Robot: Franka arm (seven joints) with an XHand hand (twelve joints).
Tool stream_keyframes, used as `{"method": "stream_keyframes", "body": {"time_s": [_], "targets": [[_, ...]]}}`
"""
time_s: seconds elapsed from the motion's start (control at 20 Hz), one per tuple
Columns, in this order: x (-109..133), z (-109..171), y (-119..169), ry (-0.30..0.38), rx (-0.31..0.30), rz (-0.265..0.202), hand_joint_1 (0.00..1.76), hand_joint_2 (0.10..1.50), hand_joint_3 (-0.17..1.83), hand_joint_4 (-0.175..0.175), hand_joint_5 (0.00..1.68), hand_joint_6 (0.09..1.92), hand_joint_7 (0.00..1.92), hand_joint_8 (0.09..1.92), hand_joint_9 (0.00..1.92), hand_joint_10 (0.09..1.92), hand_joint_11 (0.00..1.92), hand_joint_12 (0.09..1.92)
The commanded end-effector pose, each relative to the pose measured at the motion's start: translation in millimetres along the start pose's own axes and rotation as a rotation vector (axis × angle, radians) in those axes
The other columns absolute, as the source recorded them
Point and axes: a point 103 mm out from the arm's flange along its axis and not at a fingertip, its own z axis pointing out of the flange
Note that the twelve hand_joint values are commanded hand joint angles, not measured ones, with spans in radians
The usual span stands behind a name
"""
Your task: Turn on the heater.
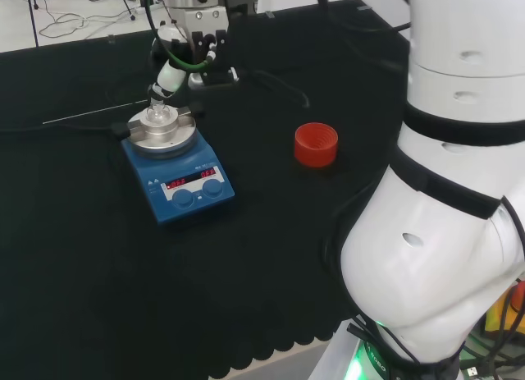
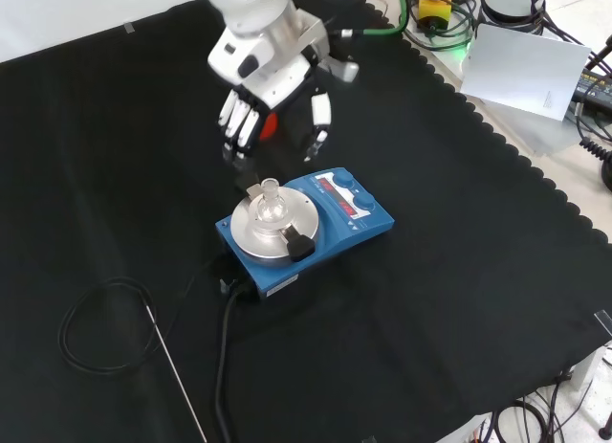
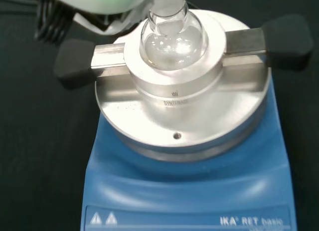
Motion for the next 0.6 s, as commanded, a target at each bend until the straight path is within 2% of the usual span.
{"method": "stream_keyframes", "body": {"time_s": [0.05, 0.4, 0.6], "targets": [[-5.4, -10.9, -55.8, -0.004, -0.054, 0.048, 0.88, 0.6, 0.61, -0.037, 0.39, 0.25, 0.29, 0.73, 0.59, 0.67, 0.43, 1.34], [-10.6, -1.5, -105.0, -0.011, -0.052, 0.084, 0.87, 0.6, 0.61, -0.036, 0.39, 0.24, 0.33, 0.74, 0.61, 0.67, 0.42, 1.34], [-11.6, 13.9, -131.5, -0.034, -0.018, 0.093, 0.89, 0.61, 0.61, -0.037, 0.4, 0.2, 0.46, 0.73, 0.73, 0.64, 0.44, 1.33]]}}
